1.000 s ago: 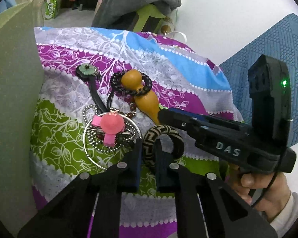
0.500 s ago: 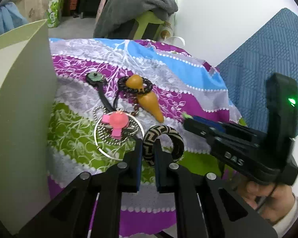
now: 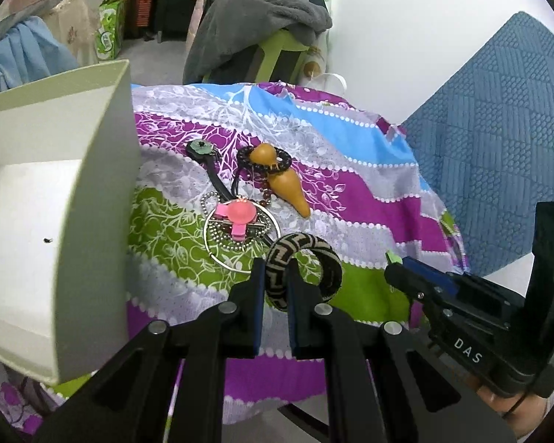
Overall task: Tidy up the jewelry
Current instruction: 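Lift the bangle with the left tool while the right lifts the green pendant, then lower both held items into the white box and open both tools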
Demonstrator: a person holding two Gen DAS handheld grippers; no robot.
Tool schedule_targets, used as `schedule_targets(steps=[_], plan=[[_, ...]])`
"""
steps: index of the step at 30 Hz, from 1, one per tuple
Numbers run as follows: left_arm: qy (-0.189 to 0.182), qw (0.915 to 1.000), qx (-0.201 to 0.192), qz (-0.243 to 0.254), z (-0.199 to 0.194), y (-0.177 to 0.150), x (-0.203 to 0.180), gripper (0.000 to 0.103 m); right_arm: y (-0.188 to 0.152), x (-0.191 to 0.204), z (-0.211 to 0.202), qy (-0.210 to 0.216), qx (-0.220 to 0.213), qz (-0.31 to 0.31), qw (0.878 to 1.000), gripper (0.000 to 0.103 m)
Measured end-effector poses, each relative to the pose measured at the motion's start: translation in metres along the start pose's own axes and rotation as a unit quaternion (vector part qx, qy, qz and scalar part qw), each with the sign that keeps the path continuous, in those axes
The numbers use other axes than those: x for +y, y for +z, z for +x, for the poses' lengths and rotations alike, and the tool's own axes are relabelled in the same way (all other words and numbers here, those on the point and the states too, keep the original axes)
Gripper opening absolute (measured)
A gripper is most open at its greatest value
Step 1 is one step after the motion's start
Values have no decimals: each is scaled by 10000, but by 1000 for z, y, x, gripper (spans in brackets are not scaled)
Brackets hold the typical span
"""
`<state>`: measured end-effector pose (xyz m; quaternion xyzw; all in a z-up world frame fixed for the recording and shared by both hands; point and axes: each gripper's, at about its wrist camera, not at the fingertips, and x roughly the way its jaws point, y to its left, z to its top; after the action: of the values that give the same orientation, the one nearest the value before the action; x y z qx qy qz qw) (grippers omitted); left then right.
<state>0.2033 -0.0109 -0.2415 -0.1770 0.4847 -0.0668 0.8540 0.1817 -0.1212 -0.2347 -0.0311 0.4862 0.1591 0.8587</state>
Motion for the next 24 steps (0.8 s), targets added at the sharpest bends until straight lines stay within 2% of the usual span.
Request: schedule_targets(steps=[9, 15, 19, 24], plan=[[4, 9994, -290, 188, -59, 20, -4, 11, 25, 16, -52, -68, -515, 86, 9986, 15], [52, 9972, -610, 429, -104, 41, -10, 11, 52, 32, -88, -95, -941, 62, 9955, 15], [-89, 9959, -762, 469, -127, 53, -9, 11, 70, 44, -111, -29, -1196, 77, 9928, 15], [2, 9930, -1042, 554, -158, 70, -3, 11, 88, 63, -130, -2, -1444, -15, 9895, 15]])
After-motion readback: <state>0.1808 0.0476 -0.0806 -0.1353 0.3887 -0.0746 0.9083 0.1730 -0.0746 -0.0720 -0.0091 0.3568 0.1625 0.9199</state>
